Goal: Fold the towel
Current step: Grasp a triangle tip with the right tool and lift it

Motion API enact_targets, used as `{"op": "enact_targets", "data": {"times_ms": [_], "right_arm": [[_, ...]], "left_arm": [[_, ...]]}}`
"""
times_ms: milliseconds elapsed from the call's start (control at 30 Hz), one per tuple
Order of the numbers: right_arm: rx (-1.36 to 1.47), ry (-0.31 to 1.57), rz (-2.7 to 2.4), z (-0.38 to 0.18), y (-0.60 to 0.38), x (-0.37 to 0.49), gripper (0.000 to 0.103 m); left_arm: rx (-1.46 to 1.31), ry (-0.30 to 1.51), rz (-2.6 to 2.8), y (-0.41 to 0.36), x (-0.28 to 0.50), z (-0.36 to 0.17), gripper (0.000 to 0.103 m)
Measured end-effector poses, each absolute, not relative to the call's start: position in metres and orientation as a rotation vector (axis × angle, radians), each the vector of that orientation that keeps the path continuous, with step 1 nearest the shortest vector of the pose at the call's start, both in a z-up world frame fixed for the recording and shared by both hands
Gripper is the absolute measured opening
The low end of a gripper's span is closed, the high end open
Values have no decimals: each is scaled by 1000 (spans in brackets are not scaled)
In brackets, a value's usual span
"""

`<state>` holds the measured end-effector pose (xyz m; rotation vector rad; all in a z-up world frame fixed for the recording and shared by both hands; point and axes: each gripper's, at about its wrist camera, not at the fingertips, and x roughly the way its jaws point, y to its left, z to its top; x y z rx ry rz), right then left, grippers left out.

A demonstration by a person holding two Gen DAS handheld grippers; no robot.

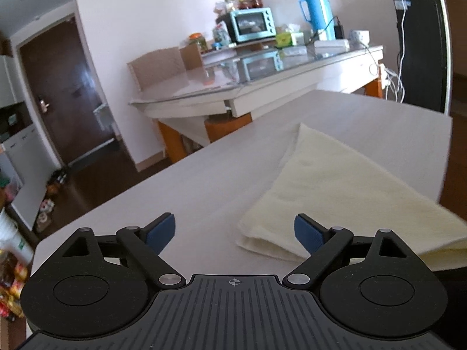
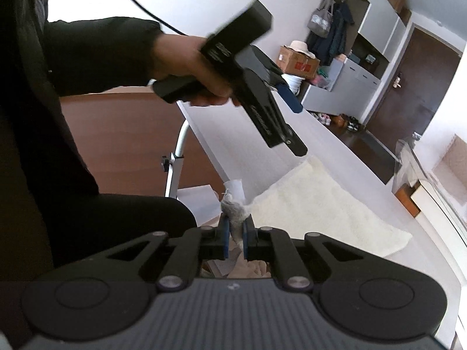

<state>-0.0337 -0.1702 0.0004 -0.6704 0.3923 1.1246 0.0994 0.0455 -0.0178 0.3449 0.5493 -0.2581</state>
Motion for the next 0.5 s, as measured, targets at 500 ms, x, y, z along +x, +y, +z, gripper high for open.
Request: {"op": "enact_targets", "data": {"times_ms": [500], "right_arm": [[-621, 456, 1164, 5, -176, -41, 9]], "left_arm": [[361, 710, -262, 70, 120, -39, 93]]}}
